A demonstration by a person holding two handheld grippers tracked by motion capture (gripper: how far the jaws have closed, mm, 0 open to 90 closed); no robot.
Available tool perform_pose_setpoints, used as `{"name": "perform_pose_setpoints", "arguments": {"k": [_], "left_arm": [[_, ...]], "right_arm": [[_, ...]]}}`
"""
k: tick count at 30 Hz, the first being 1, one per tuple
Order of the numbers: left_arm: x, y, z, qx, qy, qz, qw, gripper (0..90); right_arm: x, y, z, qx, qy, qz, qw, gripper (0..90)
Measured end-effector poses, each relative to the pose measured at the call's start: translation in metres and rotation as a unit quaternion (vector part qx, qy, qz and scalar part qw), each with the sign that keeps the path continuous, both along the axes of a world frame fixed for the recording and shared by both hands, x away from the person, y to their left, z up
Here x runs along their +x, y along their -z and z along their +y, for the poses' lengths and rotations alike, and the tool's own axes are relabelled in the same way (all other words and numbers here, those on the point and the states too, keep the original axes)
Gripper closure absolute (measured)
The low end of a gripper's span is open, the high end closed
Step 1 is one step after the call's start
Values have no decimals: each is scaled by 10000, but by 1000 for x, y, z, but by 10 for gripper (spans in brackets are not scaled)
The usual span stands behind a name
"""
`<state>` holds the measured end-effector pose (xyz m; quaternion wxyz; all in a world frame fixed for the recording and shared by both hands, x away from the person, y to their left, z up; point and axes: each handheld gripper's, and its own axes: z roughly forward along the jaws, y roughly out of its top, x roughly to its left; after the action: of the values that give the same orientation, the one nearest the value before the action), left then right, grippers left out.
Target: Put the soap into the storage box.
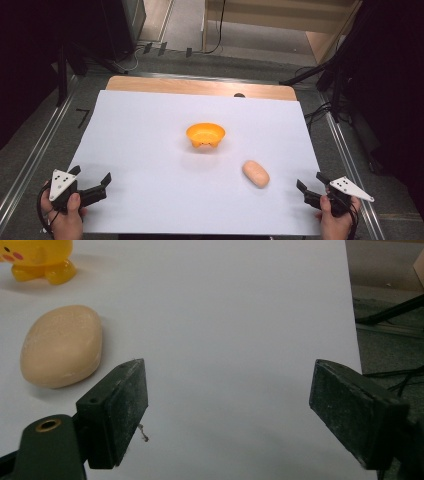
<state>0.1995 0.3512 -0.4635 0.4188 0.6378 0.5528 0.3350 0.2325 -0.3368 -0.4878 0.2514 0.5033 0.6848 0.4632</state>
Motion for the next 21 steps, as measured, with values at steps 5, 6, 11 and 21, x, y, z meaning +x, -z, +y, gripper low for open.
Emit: {"name": "perform_pose_setpoints", "arguments": {"k": [5,6,11,21], "left_arm": [[-1,0,0,8,-2,-39,10000,0],[-1,0,0,6,-1,-33,10000,0],[0,0,0,9,3,-13,10000,0],[0,0,1,-26,0,-7,10000,0]], "right_arm": [[2,-2,4,-254,180,-13,9995,249],[3,-3,5,-354,78,-140,9992,242],[6,-9,13,-634,-288,-47,9976,260],[12,-16,15,-290,-1057,796,9908,307]]}}
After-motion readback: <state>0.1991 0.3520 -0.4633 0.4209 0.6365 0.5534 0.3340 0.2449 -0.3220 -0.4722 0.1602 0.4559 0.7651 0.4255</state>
